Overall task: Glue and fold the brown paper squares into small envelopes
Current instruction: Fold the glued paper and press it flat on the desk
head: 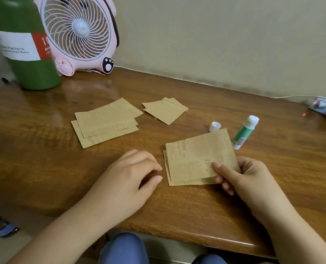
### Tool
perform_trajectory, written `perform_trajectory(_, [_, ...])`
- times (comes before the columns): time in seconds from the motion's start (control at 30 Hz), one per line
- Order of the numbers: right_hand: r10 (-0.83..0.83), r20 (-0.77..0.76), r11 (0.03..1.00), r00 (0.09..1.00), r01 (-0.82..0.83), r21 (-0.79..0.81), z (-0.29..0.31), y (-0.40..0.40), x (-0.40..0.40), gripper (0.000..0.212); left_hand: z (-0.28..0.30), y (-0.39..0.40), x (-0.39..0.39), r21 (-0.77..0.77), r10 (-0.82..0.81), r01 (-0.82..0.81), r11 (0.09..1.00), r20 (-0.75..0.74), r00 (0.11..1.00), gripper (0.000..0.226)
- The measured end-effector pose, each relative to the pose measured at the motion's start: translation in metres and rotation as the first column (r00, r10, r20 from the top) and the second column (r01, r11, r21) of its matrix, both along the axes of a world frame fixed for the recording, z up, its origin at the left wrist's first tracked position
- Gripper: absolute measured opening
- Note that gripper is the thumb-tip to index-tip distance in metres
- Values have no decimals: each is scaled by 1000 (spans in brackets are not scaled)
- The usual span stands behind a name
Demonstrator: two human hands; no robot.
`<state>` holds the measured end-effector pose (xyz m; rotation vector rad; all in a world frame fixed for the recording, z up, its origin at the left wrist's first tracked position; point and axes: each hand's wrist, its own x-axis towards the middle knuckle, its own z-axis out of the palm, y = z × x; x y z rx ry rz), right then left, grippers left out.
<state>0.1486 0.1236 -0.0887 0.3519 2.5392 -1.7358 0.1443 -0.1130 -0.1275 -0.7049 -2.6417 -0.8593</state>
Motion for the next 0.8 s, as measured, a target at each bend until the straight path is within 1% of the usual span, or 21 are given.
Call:
perform_trajectory(0.07, [6,-5,1000,1000,-6,9,0,-1,0,16,-1,0,2,-27,-45,45,999,-2,999,32])
perform_trajectory(0.23, [3,-3,1000,1000,-3,1,0,-2,-1,15,-3,2,8,-111,-93,88,990,-35,995,32])
perform_trajectory(0.43, [20,-2,1000,1000,-20,13,0,-3,0,13,-9,-1,19,-120,-119,119,986,3,993,36])
perform_trajectory(0.63, [17,-54,999,998,-15,36,-6,-4,-1,19,-9,-1,18,-132,-133,131,983,-9,991,35])
perform_trajectory(0.8, [20,-77,999,997,-17,40,-9,-4,-2,19,-12,0,17,-132,-128,120,984,-53,990,33])
